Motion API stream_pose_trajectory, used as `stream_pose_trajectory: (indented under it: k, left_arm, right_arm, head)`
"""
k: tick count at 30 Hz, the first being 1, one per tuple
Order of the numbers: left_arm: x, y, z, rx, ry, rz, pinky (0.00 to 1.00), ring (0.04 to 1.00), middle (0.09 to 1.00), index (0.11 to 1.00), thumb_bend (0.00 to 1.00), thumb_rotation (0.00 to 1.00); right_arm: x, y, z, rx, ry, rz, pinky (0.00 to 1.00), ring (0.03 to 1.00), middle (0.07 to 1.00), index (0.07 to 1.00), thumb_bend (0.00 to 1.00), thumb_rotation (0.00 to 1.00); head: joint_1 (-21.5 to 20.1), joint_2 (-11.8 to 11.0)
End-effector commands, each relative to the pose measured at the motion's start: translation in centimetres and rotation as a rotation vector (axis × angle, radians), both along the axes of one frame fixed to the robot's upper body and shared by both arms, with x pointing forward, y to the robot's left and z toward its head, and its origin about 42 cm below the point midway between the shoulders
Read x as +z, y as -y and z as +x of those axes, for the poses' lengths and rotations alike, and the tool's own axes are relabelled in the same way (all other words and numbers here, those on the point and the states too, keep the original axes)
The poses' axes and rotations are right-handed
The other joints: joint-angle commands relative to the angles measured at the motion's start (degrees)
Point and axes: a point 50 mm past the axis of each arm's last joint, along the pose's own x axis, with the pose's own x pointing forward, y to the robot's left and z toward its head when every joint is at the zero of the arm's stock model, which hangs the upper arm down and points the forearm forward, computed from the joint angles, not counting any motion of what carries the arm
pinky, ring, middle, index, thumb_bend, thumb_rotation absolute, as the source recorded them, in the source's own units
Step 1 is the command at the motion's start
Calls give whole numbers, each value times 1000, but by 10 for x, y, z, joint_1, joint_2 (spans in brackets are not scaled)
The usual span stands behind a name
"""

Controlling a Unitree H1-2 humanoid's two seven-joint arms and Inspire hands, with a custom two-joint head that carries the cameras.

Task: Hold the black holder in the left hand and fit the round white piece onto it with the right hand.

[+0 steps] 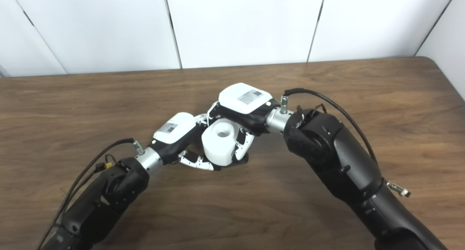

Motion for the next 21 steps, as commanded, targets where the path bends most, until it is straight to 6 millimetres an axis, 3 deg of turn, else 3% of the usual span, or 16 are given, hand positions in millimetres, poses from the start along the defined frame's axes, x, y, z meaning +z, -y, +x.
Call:
stream_pose_trajectory:
  k: [1, 21]
  left_arm:
    - [-28, -10, -13, -22, -126, 92, 729, 892, 885, 483, 524, 68]
    - [-27, -12, -15, -27, -136, 99, 740, 893, 891, 484, 524, 68]
  right_arm:
    - [1, 4, 4, 0, 19, -33, 602, 751, 720, 483, 523, 136]
    - [2, 25, 8, -59, 14, -31, 618, 749, 711, 483, 523, 135]
  head:
    - [-1, 0]
    - [-1, 7]
